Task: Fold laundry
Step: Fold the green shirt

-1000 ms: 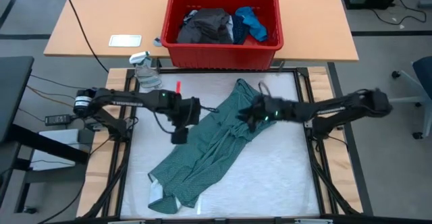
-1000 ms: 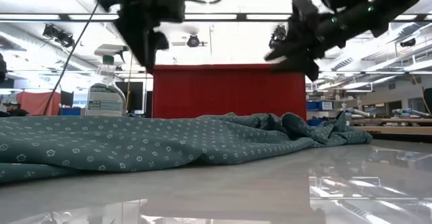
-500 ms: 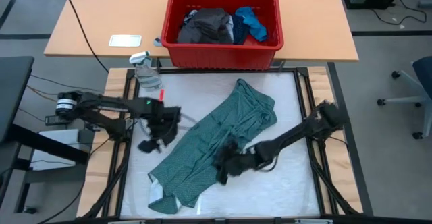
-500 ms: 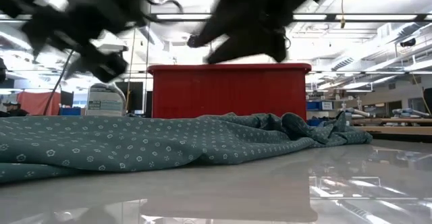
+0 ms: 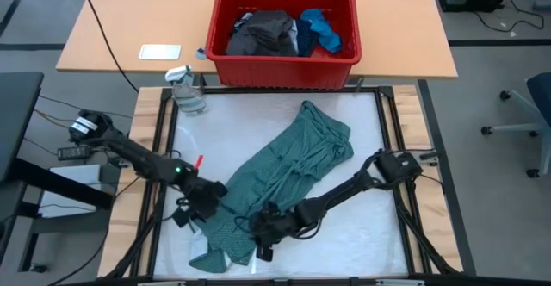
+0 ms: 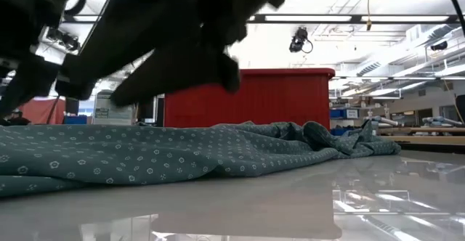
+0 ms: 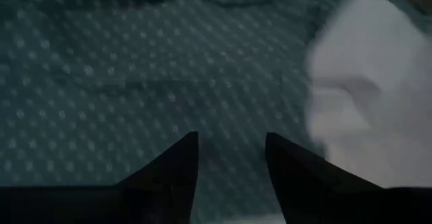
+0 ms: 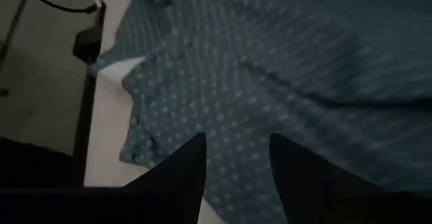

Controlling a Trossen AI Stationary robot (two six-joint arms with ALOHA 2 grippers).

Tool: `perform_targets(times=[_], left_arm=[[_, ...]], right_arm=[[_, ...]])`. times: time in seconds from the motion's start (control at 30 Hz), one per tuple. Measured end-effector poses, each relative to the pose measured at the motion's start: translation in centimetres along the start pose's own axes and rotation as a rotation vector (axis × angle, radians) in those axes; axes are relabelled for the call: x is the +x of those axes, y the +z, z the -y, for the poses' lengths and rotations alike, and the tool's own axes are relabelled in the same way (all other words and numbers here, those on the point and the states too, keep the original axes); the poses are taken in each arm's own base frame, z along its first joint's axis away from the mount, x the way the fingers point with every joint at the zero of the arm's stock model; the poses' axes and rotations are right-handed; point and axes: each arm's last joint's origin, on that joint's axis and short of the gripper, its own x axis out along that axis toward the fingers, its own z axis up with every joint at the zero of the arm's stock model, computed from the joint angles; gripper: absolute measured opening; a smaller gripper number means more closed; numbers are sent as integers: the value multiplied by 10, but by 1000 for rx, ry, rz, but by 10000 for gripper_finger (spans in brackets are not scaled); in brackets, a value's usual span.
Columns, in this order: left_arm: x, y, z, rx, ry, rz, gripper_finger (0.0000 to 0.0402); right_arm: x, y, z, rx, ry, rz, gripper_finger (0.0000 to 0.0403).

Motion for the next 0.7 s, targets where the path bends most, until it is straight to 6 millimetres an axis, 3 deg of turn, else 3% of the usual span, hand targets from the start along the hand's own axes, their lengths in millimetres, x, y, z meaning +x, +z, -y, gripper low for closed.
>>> perform_targets(times=[0.13,0.2,0.33,0.47,0.57,0.7], left_arm=[[20,4,0,-142,13,31,176],[29,8,0,-220,14,42,176],[46,33,-10,-331,24,128,176],[57,74,-30,-360,127,254,176],[55,110,-48,-382,195,334,176],[41,142,-58,-386,187,314,176]], right_arm=[[15,-20,-2,122,-3,-86,169],[11,-32,-8,166,-40,-144,169],[-14,-54,-21,171,-180,-277,169],[-42,-75,-33,94,-297,-391,169],[-60,-85,-39,82,-349,-444,169],[-85,-87,-54,94,-354,-417,169]])
